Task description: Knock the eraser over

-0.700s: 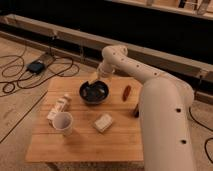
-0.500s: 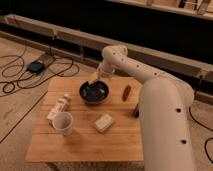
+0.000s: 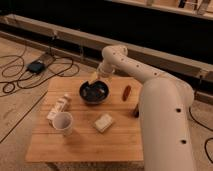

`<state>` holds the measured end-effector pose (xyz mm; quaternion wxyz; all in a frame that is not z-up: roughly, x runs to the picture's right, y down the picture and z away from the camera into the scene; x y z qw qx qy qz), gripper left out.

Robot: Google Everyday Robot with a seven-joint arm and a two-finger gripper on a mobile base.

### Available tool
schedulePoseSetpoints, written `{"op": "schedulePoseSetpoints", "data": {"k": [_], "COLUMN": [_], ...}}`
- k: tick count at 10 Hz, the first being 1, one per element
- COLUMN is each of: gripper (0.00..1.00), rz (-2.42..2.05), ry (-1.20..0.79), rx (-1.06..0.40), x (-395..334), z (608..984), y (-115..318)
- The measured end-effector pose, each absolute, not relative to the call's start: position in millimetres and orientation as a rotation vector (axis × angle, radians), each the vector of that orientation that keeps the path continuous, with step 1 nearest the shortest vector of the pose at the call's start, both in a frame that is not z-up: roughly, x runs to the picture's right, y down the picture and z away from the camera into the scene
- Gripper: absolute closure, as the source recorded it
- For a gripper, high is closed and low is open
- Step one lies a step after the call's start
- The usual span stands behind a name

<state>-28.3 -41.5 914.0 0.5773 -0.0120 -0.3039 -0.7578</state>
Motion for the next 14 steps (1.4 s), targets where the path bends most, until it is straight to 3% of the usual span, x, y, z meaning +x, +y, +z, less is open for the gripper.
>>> {"op": "schedulePoseSetpoints", "data": {"k": [14], "gripper": [0.2], "rz": [-1.769], "ry": [-0.709], "rx": [-0.04], "x": [-17], "z": [915], "y": [-41]}}
